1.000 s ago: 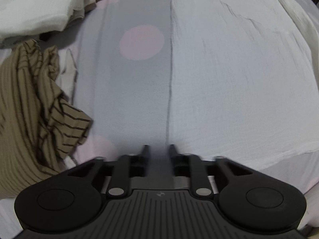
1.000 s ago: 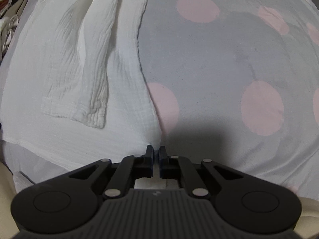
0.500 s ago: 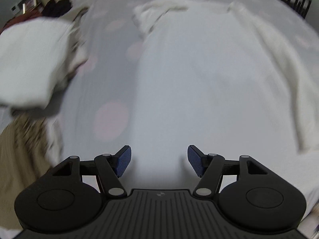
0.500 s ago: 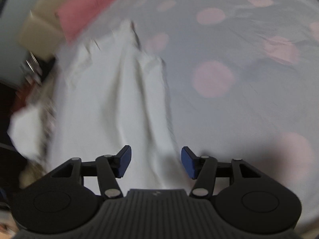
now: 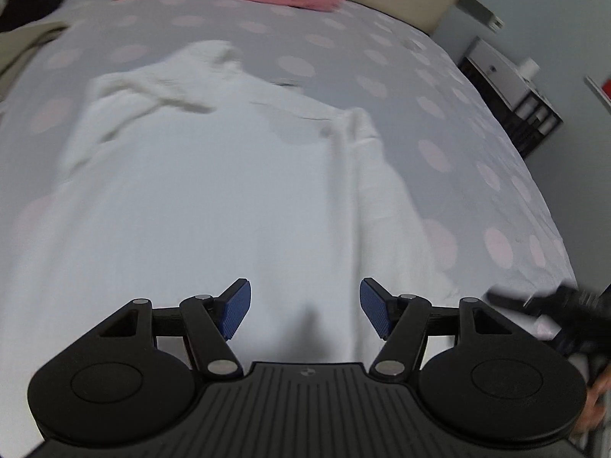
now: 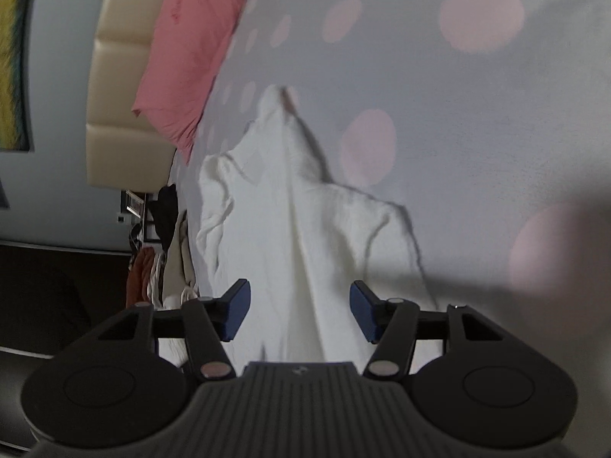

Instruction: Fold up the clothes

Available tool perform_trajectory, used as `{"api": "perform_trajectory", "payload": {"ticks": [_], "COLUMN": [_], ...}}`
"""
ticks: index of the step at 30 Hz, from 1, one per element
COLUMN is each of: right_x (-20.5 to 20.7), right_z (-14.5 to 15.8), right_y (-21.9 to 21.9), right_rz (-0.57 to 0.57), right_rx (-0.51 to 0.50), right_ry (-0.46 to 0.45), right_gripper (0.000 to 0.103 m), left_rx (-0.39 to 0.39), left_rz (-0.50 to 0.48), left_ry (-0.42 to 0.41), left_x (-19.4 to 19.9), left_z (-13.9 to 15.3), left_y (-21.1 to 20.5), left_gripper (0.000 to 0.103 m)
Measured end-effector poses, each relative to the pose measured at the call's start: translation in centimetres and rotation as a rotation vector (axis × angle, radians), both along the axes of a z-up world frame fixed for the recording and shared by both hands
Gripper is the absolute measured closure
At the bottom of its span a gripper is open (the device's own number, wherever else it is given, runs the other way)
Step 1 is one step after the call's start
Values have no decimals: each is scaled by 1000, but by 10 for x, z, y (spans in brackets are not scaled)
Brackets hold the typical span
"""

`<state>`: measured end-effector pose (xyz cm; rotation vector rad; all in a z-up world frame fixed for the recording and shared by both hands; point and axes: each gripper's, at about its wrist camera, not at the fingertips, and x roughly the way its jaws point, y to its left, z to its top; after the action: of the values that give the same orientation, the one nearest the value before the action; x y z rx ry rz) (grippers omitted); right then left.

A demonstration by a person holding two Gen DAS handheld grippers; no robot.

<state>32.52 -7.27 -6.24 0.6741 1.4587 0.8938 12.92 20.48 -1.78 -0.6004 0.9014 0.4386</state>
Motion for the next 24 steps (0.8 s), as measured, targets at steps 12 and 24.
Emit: {"api": "perform_trajectory", "payload": {"ticks": [12, 24], "right_x": [-27, -84], "right_z": [33, 48], "right_y": [-5, -20], "right_rz": [278, 368], "right_rx": [-69, -173], "right_ry": [-137, -270], "right_gripper": [42, 42], "left_rx": [112, 84], "left_rz": [-319, -533], "left_ry": [164, 181], "left_x": [-58, -82], "left_z": [-13, -47], "left_y": [-88, -145], "left_gripper": [41, 80]}}
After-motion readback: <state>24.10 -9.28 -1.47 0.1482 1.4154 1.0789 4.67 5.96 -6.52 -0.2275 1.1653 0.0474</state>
